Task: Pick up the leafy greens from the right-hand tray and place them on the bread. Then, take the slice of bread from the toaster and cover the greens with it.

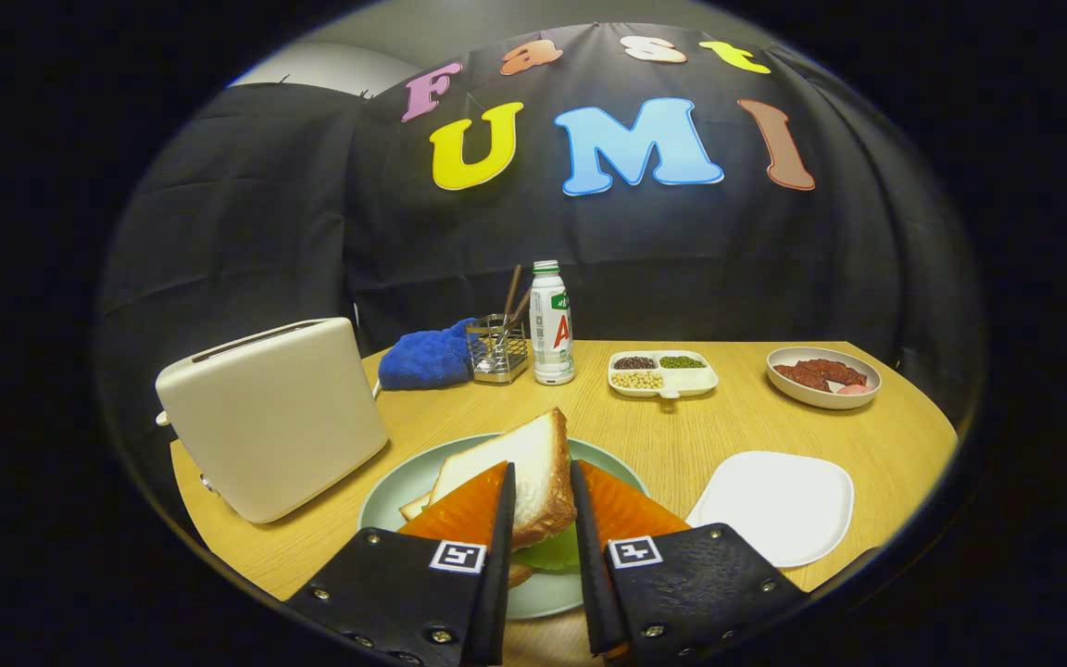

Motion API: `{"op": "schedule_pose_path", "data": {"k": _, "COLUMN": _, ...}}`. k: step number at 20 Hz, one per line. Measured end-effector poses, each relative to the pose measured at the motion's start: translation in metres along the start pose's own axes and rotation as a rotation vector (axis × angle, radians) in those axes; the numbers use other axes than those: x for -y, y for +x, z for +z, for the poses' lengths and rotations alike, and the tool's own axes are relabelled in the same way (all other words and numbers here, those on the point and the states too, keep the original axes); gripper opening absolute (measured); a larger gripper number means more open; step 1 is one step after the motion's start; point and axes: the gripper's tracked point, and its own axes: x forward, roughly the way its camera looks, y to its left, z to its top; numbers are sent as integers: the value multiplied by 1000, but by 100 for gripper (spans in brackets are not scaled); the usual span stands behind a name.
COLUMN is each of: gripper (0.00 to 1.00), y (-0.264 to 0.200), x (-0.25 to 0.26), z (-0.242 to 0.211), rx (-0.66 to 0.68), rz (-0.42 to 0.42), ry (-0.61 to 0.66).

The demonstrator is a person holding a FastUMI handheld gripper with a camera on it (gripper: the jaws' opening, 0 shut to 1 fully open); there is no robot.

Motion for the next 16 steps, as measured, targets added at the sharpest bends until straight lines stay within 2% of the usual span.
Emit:
{"op": "schedule_pose_path", "data": {"k": 3, "gripper": 34, "y": -3, "x": 8, "z": 4, "rx": 16, "rz": -23, "ry": -31}}
{"op": "schedule_pose_path", "data": {"k": 4, "gripper": 42, "y": -3, "x": 13, "z": 6, "rx": 24, "rz": -39, "ry": -59}}
{"op": "schedule_pose_path", "data": {"k": 6, "gripper": 42, "y": -4, "x": 17, "z": 12, "rx": 51, "rz": -53, "ry": -102}}
{"op": "schedule_pose_path", "data": {"k": 11, "gripper": 43, "y": -24, "x": 32, "z": 38, "rx": 141, "rz": -42, "ry": -20}}
{"op": "schedule_pose_path", "data": {"k": 16, "gripper": 43, "y": -57, "x": 88, "z": 71, "rx": 237, "rz": -128, "ry": -36}}
